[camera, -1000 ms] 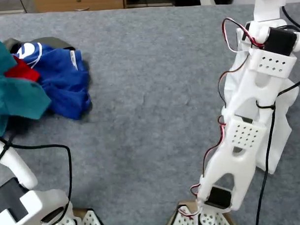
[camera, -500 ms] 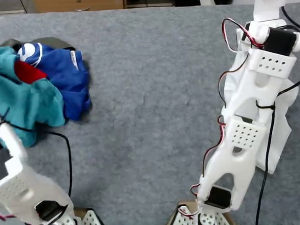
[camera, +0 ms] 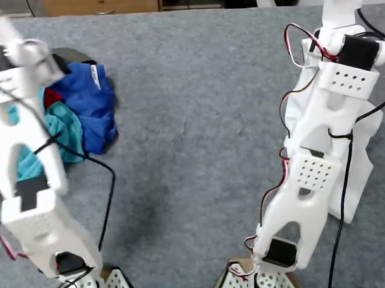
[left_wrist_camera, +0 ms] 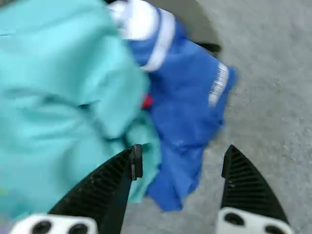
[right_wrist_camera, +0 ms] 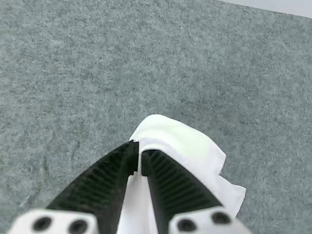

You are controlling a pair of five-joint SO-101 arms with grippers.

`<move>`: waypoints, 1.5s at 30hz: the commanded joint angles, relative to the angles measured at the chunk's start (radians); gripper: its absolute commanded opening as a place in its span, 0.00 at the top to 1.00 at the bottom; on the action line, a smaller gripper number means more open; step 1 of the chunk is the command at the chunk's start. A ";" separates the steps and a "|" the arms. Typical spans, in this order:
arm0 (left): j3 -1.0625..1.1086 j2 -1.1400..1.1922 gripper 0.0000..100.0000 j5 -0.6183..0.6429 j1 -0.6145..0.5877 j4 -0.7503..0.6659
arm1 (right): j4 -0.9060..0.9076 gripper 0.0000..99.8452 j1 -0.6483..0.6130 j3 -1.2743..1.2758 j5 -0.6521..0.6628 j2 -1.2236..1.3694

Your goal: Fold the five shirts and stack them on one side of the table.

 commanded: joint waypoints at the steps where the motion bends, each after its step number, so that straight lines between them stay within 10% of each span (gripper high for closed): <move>1: 0.031 0.085 0.73 0.025 0.052 -0.172 | 0.020 1.00 0.010 -0.002 0.006 -0.077; 11: -0.072 0.553 0.83 0.077 -0.008 -0.353 | 0.020 1.00 0.096 -0.002 0.012 -0.077; 16: -0.295 0.662 0.99 0.074 -0.061 -0.221 | 0.020 1.00 0.107 -0.002 0.012 -0.076; 26: -0.973 0.661 0.98 0.077 -0.313 0.058 | 0.020 1.00 0.099 -0.002 0.012 -0.076; 39: -0.936 0.588 0.97 0.080 -0.528 0.026 | 0.020 1.00 0.027 -0.007 0.012 -0.077; 45: -0.895 0.677 0.80 0.080 -0.528 0.110 | 0.020 1.00 -0.041 -0.013 0.012 -0.081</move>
